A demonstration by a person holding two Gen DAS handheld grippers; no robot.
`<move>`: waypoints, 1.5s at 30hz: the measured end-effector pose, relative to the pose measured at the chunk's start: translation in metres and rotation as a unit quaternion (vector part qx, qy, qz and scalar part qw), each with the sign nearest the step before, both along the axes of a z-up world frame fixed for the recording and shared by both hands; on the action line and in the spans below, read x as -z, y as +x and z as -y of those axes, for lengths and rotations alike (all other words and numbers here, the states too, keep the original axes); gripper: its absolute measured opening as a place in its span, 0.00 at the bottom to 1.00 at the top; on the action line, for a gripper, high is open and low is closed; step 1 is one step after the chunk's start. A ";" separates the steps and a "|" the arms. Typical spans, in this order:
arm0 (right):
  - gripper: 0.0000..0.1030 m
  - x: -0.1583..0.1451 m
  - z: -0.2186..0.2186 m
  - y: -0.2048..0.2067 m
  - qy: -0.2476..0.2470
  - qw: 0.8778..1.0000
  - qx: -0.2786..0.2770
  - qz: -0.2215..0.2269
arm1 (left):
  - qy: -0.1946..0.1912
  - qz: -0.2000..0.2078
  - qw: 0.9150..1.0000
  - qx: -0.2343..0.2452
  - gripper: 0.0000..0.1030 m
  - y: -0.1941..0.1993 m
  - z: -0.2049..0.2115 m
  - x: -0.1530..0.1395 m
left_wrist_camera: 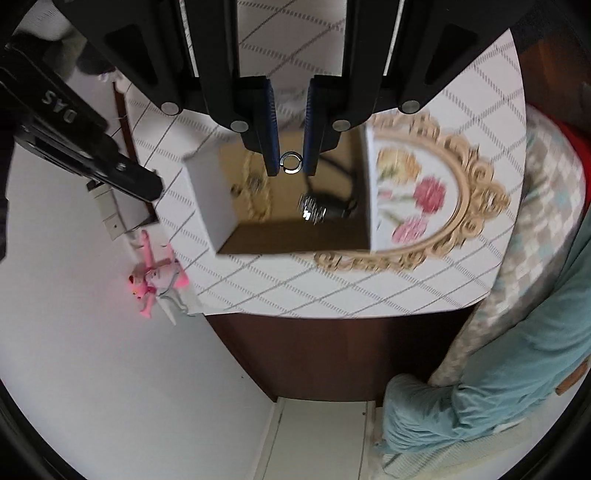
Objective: Organize jewelry
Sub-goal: 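Drop the ring and gold charm into the box with both grippers, then reach the right gripper to the last gold charm on the cloth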
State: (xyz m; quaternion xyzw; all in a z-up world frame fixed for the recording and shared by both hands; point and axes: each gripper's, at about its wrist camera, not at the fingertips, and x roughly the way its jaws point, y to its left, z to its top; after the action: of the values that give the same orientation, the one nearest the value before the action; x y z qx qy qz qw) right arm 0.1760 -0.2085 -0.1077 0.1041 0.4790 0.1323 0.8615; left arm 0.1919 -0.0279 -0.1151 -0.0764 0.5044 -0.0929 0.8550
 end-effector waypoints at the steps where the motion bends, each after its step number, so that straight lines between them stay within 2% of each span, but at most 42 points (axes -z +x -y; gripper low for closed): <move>1: 0.07 -0.001 -0.002 0.011 -0.003 1.000 -0.005 -0.003 | -0.002 -0.004 1.000 0.000 0.10 0.009 0.002 0.000; 7: 0.07 0.010 -0.017 0.074 -0.027 0.998 -0.035 -0.047 | -0.014 -0.064 0.998 0.010 0.11 0.059 0.002 0.016; 11: 0.08 0.024 -0.026 0.099 -0.070 0.993 -0.048 -0.075 | 0.009 -0.085 0.996 0.000 0.12 0.074 0.001 0.021; 13: 0.08 0.030 -0.029 0.105 -0.085 0.991 -0.050 -0.088 | 0.027 -0.086 0.996 -0.011 0.15 0.076 -0.002 0.022; 14: 0.09 0.032 -0.029 0.107 -0.092 0.990 -0.051 -0.090 | 0.033 -0.086 0.996 -0.017 0.24 0.075 -0.004 0.022; 15: 0.14 0.034 -0.028 0.108 -0.098 0.990 -0.050 -0.091 | 0.039 -0.084 0.995 -0.023 0.39 0.076 -0.006 0.021; 16: 0.23 0.036 -0.028 0.108 -0.099 0.989 -0.050 -0.094 | 0.044 -0.080 0.995 -0.027 0.48 0.075 -0.007 0.020; 17: 0.28 0.037 -0.027 0.108 -0.100 0.989 -0.048 -0.095 | 0.050 -0.077 0.995 -0.033 0.62 0.075 -0.010 0.020; 18: 0.34 0.037 -0.026 0.108 -0.105 0.989 -0.046 -0.093 | 0.051 -0.073 0.995 -0.037 0.64 0.075 -0.012 0.019; 22: 0.38 0.035 -0.024 0.105 -0.123 0.988 -0.039 -0.084 | 0.068 -0.068 0.994 -0.051 0.65 0.070 -0.019 0.019; 23: 0.42 0.033 -0.023 0.104 -0.126 0.988 -0.037 -0.083 | 0.070 -0.066 0.994 -0.053 0.70 0.070 -0.020 0.018; 24: 0.52 0.032 -0.022 0.102 -0.130 0.988 -0.035 -0.080 | 0.074 -0.062 0.994 -0.055 0.82 0.068 -0.022 0.018; 25: 0.66 0.030 -0.023 0.100 -0.136 0.987 -0.033 -0.076 | 0.078 -0.059 0.994 -0.058 0.87 0.066 -0.022 0.018; 26: 0.73 0.028 -0.022 0.098 -0.143 0.987 -0.032 -0.071 | 0.085 -0.054 0.993 -0.060 0.95 0.064 -0.023 0.018; 27: 0.86 0.028 -0.022 0.096 -0.150 0.986 -0.029 -0.069 | 0.090 -0.051 0.993 -0.063 0.99 0.062 -0.024 0.018; 28: 0.92 0.027 -0.021 0.094 -0.152 0.986 -0.027 -0.068 | 0.095 -0.048 0.992 -0.065 0.99 0.060 -0.024 0.018; 32: 1.00 0.027 -0.021 0.082 -0.162 0.984 -0.025 -0.069 | 0.112 -0.037 0.990 -0.075 1.00 0.048 -0.026 0.017; 38: 1.00 0.023 -0.021 0.065 -0.169 0.984 -0.019 -0.057 | 0.118 -0.035 0.989 -0.081 1.00 0.032 -0.027 0.017; 45: 1.00 -0.003 -0.017 0.034 -0.156 0.988 -0.008 -0.019 | 0.116 -0.013 0.990 -0.083 1.00 0.009 -0.027 0.000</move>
State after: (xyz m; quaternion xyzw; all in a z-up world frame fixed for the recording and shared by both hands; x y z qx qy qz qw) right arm 0.2101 -0.1911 -0.1046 -0.0330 0.5110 0.0613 0.8568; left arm 0.2009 -0.0014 -0.1149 -0.0195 0.5146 0.0388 0.8563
